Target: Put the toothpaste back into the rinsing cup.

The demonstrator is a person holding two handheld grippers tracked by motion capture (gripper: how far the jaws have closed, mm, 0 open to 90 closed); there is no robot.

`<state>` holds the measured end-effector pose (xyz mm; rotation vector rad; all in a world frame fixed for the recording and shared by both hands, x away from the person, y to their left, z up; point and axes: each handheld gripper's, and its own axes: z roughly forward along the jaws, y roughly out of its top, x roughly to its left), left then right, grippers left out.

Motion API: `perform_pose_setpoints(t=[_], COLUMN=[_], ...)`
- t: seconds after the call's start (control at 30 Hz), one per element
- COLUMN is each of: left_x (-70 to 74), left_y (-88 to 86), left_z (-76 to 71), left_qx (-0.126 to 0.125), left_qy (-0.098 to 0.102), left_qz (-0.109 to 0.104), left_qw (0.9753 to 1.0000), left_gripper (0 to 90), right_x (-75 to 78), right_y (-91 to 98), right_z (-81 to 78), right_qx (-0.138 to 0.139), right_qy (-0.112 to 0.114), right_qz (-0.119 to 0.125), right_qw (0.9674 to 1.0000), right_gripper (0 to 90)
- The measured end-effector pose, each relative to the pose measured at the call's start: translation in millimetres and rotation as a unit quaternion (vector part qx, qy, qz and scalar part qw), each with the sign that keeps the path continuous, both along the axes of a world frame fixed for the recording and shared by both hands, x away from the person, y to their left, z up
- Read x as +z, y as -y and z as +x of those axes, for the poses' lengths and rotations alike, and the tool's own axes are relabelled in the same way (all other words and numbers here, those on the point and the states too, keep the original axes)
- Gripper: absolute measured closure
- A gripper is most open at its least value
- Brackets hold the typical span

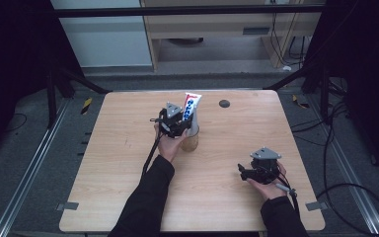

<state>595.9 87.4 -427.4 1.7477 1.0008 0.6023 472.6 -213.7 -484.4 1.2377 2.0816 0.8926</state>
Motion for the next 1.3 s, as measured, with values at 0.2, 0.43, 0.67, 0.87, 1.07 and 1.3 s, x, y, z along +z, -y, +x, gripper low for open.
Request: perform_pose_setpoints(t=[0.2, 0.43, 0.67, 0.87, 1.07, 1.3], left_x=[0.8, 2.2, 0.0, -1.6, 4.7, 10.7], left_y=[-4.4, -9.3, -16.0, -16.9, -25.9, -40.7], left_z=[-3.0, -7.4, -11.4, -18.8, -27.6, -45.1], left_qx=[-0.004, -0.016, -0.023, -0.037, -0.039, -0.05], left_qy=[-0.002, -0.01, -0.028, -0.021, -0.012, -0.01], left_qz=[0.004, 0.008, 0.031, 0.056, 0.053, 0.06], left_qw=[1.0, 0.9998, 0.9989, 0.9975, 0.9978, 0.9969], left_gripper=[63.0, 60.0, 54.1, 52.6, 44.3, 39.3], right_x=[0.3, 0.2, 0.2, 0.2, 0.7, 1.0], right_y=[-0.1, -1.0, -1.7, -1.7, -1.9, -1.9], right_z=[-0.2, -0.1, -0.2, -0.2, -0.7, -1.2], right_qx=[-0.001, 0.001, 0.001, 0.001, 0.0, -0.002], right_qy=[0.001, 0.001, -0.001, 0.001, 0.001, 0.001], right_qz=[0.001, -0.002, -0.002, -0.002, -0.002, -0.001], right_qw=[1.0, 1.0, 1.0, 1.0, 1.0, 1.0], right_gripper=[17.6, 17.4, 17.4, 17.4, 17.2, 17.0])
